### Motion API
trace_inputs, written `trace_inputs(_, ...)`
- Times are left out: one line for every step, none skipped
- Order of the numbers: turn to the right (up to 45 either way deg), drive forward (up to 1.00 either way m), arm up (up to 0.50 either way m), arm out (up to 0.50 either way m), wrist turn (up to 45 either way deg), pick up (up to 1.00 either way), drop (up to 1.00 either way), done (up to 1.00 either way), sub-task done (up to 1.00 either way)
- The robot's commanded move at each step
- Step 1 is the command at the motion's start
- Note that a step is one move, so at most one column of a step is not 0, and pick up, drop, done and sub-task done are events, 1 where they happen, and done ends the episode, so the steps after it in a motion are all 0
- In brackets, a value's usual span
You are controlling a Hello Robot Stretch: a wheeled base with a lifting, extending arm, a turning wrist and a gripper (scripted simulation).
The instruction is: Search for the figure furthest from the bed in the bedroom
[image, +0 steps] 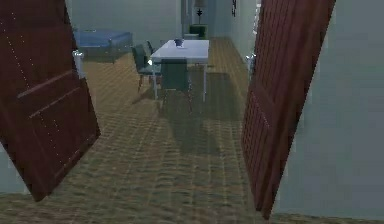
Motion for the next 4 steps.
trace_inputs(-3.0,0.00,0.00,0.00,0.0,0.00,0.00,0.00,0.00)
trace_inputs(0.0,1.00,0.00,0.00,0.0,0.00,0.00,0.00,0.00)
trace_inputs(0.0,0.95,0.00,0.00,0.0,0.00,0.00,0.00,0.00)
trace_inputs(45.0,0.00,0.00,0.00,0.0,0.00,0.00,0.00,0.00)
